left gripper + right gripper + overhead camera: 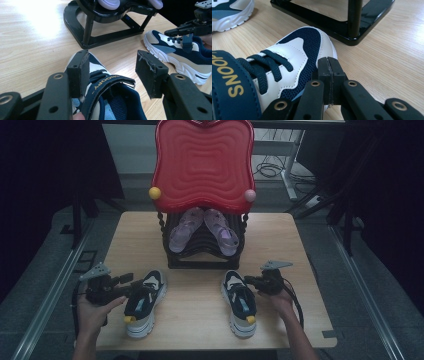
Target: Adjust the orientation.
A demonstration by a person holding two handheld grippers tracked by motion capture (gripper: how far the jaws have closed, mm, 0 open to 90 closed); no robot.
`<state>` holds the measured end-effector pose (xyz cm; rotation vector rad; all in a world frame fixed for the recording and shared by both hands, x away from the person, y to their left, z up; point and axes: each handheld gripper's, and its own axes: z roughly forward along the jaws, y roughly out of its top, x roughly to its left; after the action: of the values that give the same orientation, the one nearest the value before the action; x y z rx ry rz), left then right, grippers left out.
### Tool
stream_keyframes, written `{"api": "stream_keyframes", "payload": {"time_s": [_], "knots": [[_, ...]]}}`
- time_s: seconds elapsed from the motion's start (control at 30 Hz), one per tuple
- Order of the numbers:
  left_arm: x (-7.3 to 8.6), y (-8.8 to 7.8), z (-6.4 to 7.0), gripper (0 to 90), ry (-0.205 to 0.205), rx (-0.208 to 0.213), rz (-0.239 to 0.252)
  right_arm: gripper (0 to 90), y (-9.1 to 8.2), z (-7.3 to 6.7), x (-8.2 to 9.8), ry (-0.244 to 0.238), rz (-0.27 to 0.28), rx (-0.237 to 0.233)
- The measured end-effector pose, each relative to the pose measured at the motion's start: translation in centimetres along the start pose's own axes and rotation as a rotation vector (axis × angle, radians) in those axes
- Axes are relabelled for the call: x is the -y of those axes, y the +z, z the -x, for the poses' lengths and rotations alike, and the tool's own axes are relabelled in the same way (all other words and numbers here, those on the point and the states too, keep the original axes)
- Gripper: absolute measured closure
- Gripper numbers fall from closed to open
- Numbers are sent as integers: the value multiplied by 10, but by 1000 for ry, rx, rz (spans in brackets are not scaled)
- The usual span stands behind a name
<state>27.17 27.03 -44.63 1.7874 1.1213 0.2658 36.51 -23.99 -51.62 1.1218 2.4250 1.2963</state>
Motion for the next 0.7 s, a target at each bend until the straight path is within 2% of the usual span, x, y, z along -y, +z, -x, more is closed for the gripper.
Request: {"api": "stream_keyframes", "payload": {"time_s": [0.13,0.4,0.7], "knots": [[0,1,0,448,0,0,-3,900,4,-1,-2,-4,1,-22],[0,-1,-1,448,-3,-1,2,900,17,-9,-11,-47,-16,-64],[0,-1,-1,448,-2,-2,0,900,20,-10,-12,-47,-9,-73]]}}
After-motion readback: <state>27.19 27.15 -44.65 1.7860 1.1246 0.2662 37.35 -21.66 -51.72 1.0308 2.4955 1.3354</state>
